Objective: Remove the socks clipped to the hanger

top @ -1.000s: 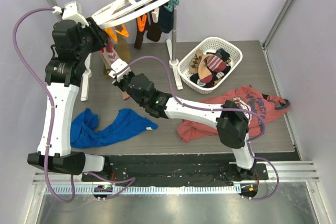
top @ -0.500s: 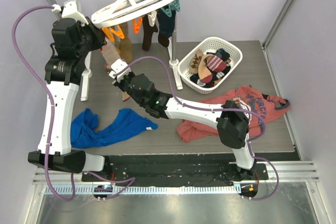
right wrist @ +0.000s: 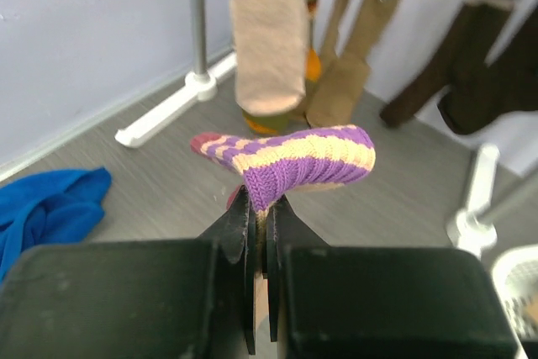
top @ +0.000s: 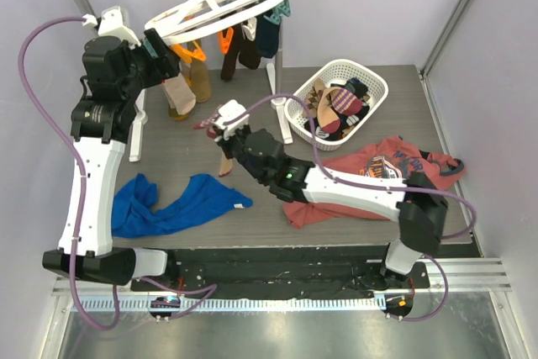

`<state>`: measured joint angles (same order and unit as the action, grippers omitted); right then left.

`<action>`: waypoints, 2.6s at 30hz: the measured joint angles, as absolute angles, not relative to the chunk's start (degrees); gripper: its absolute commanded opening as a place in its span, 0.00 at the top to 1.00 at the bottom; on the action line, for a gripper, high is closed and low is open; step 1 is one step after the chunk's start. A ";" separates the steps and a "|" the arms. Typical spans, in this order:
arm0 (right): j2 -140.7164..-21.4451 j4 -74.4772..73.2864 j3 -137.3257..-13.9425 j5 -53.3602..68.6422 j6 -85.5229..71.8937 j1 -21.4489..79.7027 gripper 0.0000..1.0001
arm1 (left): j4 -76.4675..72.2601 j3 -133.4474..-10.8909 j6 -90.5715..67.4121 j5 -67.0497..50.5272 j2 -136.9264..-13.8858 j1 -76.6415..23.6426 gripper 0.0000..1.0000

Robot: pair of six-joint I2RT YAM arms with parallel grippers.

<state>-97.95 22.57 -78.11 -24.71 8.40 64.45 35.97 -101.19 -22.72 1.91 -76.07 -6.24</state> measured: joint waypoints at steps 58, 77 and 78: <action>-87.99 -29.02 -87.39 19.18 -35.86 10.44 0.00 | 35.07 -61.80 -30.13 -20.80 -40.75 -11.62 0.00; -48.36 -37.17 -74.89 29.08 -30.55 11.07 0.00 | 35.35 -67.48 -35.09 -23.62 -40.12 -11.62 0.00; -47.20 -36.88 -74.06 28.82 -30.70 11.07 0.00 | 35.57 -67.46 -35.44 -23.64 -40.12 -11.62 0.00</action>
